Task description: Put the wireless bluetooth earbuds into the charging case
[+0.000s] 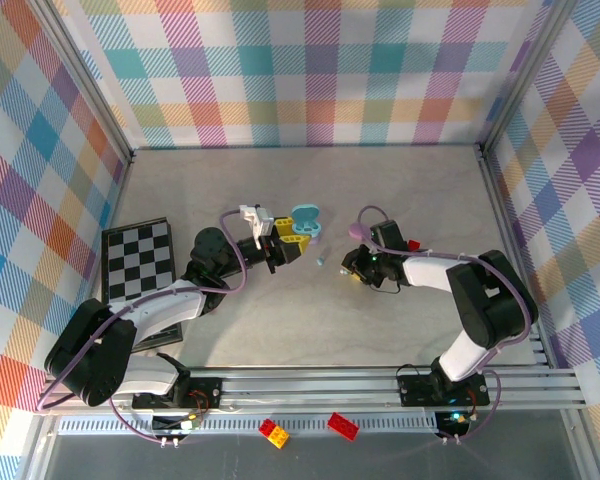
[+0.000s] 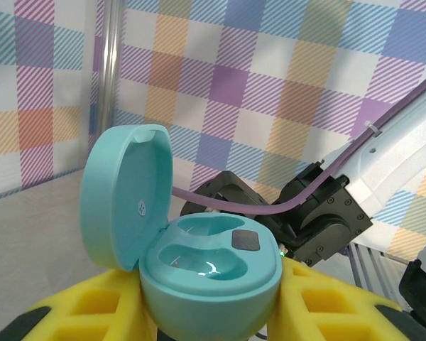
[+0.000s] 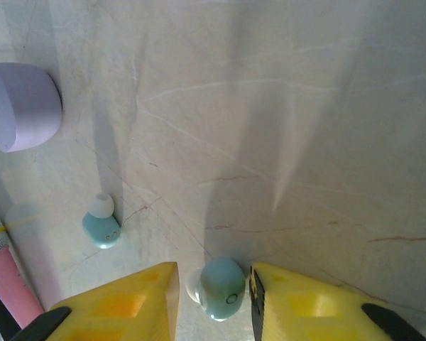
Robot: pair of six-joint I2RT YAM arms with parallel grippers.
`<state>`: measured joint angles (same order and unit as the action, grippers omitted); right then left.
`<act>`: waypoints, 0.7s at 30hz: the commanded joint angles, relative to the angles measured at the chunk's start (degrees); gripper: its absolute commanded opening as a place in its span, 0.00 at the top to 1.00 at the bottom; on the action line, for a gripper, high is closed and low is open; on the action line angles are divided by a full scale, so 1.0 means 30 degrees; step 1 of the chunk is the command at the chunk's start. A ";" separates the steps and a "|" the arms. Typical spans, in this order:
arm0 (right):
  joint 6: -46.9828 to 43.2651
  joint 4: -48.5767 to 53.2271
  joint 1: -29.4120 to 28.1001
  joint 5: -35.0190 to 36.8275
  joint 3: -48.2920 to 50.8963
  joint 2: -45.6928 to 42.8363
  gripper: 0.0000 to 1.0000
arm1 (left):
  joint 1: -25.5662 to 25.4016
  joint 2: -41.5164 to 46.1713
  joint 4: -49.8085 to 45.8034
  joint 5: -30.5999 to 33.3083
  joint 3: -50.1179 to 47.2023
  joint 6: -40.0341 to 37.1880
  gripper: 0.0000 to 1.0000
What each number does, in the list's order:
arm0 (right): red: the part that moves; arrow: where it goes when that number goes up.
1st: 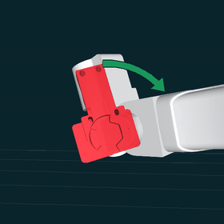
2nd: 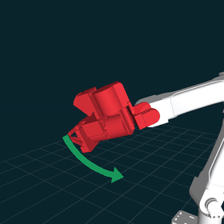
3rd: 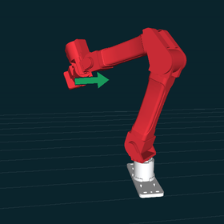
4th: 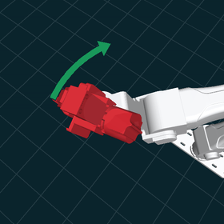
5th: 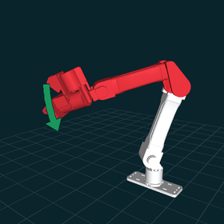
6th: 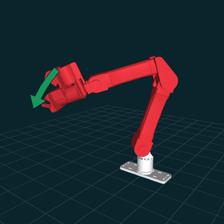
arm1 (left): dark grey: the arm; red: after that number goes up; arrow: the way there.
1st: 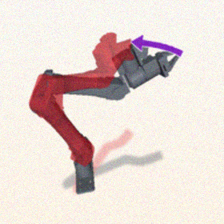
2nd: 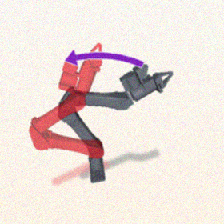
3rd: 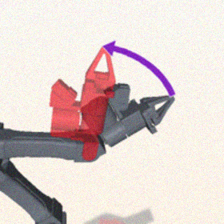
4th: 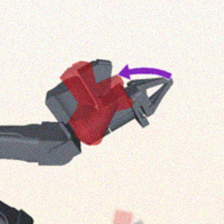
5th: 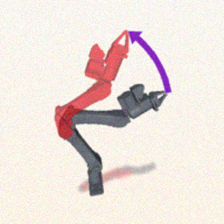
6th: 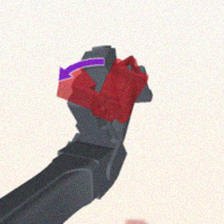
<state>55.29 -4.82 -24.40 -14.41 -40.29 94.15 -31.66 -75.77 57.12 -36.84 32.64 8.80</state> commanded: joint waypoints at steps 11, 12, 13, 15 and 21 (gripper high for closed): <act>-0.0807 0.1226 -0.0127 -0.0309 -0.1295 0.1157 0.79 | 0.0144 0.1217 -0.0588 0.0297 -0.0364 -0.1418 0.63; -0.1026 0.1644 -0.0156 -0.0222 -0.1479 0.1204 0.80 | 0.0148 0.1259 -0.0696 0.0298 -0.0364 -0.1531 0.63; -0.1216 0.1967 -0.0157 -0.0177 -0.1584 0.1249 0.80 | 0.0125 0.1305 -0.0784 0.0298 -0.0364 -0.1605 0.63; -0.1615 0.2611 -0.0157 -0.0132 -0.1837 0.1353 0.81 | 0.0124 0.1348 -0.0994 0.0356 -0.0338 -0.1727 0.63; -0.2252 0.3455 -0.0186 -0.0379 -0.2391 0.1945 0.77 | 0.0144 0.1378 -0.1119 0.0364 -0.0392 -0.1910 0.63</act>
<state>50.74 1.52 -24.47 -15.51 -46.52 98.24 -31.66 -72.97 53.52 -36.25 32.16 4.56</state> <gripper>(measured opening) 0.227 0.366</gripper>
